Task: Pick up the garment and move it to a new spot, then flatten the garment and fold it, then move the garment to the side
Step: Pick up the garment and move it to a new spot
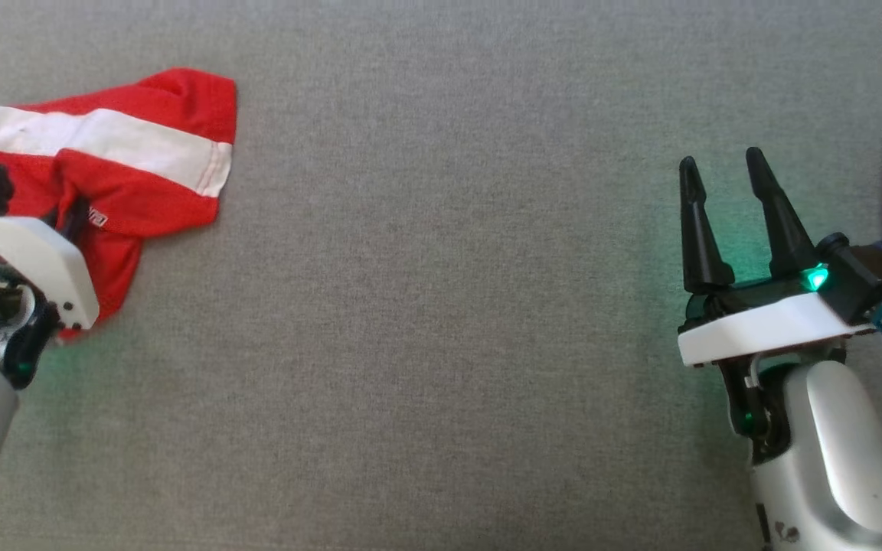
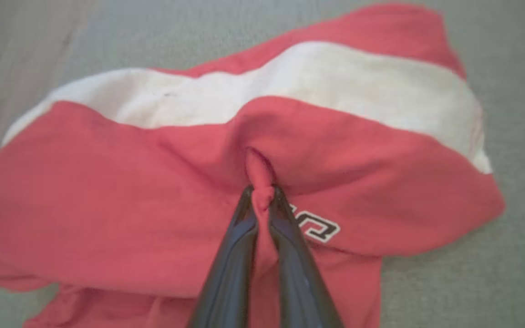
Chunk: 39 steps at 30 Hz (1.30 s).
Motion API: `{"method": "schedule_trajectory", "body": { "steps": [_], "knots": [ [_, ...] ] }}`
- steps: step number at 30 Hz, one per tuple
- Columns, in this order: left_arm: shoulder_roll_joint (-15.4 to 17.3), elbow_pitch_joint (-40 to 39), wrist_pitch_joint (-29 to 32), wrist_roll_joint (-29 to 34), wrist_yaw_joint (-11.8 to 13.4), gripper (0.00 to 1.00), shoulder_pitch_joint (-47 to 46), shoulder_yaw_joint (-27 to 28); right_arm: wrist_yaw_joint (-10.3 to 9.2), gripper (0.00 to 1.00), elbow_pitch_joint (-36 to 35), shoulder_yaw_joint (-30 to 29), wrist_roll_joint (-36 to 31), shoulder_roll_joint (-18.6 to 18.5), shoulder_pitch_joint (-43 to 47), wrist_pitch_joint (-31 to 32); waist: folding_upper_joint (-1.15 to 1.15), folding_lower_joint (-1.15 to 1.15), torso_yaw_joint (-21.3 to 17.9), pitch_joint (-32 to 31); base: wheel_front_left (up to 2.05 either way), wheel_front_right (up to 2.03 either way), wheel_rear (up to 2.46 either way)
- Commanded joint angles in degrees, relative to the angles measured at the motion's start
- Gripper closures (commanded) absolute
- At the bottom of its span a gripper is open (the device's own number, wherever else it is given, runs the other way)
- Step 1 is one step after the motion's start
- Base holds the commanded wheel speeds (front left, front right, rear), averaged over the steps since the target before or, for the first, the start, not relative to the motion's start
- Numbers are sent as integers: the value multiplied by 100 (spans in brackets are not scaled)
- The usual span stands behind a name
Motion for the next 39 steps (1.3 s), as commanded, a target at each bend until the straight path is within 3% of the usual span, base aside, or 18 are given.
{"method": "schedule_trajectory", "body": {
  "steps": [1,7,14,20,28,37,38,39],
  "knots": [
    [273,-94,-315,-83,10,100,-266,245,39,0,-135,150,22,4,-45,-36,0,0,-20,-159,0,0,0],
    [4,-83,-1313,96,82,100,-520,314,39,0,96,228,188,4,28,-179,0,0,-131,-595,0,0,0],
    [-499,-684,-1684,-133,86,100,-555,409,39,0,326,286,355,4,124,-335,0,0,-289,-963,0,0,0],
    [-982,-1650,-1665,-361,346,100,-470,448,39,0,493,360,488,4,147,-459,0,0,-476,-1145,0,0,0],
    [-1358,-2833,-1292,-314,908,100,-404,214,39,0,673,523,640,4,63,-615,0,0,-797,-1145,0,0,0],
    [-1844,-3291,-1065,-54,1347,100,-314,-273,39,0,844,703,831,4,-115,-784,0,0,-1251,-923,0,0,0],
    [-1934,-3243,-1114,-29,1381,93,-330,-298,39,0,864,727,847,4,-137,-798,0,0,-1301,-895,0,0,0],
    [-1985,-3180,-1174,63,1386,0,-378,-361,39,0,886,750,860,4,-160,-811,0,0,-1351,-870,0,0,0]
  ]
}}
